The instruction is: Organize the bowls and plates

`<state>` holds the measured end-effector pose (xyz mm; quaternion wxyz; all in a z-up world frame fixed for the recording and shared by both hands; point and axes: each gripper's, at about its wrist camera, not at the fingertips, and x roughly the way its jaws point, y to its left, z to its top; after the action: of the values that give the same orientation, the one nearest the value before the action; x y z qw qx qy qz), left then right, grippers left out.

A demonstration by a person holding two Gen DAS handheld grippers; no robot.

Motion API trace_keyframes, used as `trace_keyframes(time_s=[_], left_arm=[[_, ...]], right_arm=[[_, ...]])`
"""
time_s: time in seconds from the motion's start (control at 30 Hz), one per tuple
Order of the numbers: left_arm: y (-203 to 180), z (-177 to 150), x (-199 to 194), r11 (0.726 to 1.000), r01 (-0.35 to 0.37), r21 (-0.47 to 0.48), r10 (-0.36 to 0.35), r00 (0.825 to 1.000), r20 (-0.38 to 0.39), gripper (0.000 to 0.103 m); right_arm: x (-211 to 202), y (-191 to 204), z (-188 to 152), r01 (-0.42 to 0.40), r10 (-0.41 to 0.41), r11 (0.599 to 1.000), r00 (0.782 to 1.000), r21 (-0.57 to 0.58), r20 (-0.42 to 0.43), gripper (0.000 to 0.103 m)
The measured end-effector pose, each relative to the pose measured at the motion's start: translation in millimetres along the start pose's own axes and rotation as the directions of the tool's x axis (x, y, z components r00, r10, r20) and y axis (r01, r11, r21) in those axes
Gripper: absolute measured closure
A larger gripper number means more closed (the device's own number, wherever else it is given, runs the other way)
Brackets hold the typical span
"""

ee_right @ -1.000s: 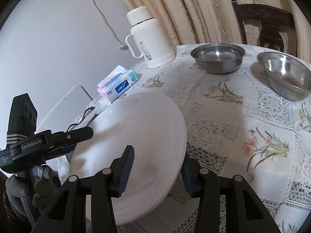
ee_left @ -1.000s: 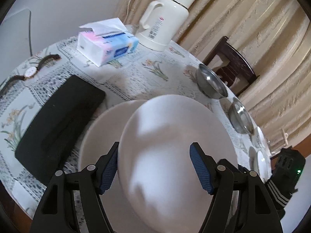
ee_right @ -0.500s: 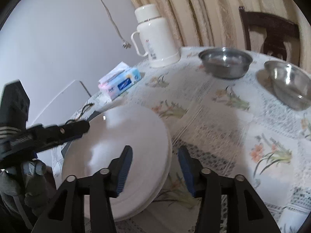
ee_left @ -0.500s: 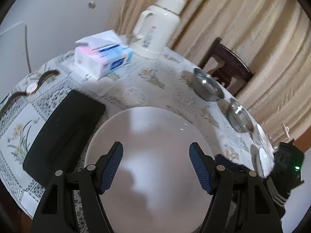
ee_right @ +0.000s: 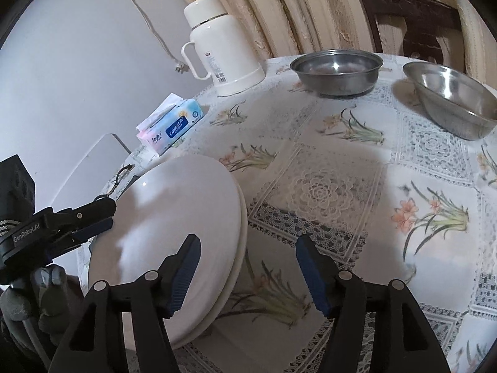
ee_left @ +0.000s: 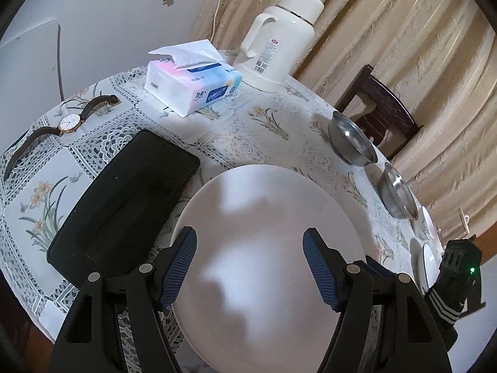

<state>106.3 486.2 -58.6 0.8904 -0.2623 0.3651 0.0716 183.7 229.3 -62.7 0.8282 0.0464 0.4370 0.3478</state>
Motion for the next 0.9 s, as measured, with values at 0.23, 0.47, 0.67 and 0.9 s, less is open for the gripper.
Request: trace_keyframes(time_s=[0.23,0.47,0.67,0.9], left_arm=[[0.1,0.3,0.6,1.000,-0.003,0.001,0.003,1.000,0.000,0.031],[-2.0,0.7,2.8,1.000,-0.016,0.001,0.016,1.000,-0.003,0.031],[-24.8,-2.6,-1.3,0.992,-0.100,0.081,0.094,0.993,0.074,0.031],[-57.6,-11.9,2.5,0.979,-0.103,0.175,0.088,0.992,0.093,0.031]], right_arm=[[2.0,-1.6,-3.4,-0.005,0.006,1.000,1.000,0.008,-0.014,0.034],[-3.8,-7.2,-7.4,-0.016,0.016,1.000,1.000,0.027,-0.006,0.034],[-13.2,-18.5,-9.3,-0.011,0.010,0.998,1.000,0.056,0.017,0.034],[-28.0,-31.7,-9.5,-0.027,0.022,0.996,0.998,0.085,0.051,0.032]])
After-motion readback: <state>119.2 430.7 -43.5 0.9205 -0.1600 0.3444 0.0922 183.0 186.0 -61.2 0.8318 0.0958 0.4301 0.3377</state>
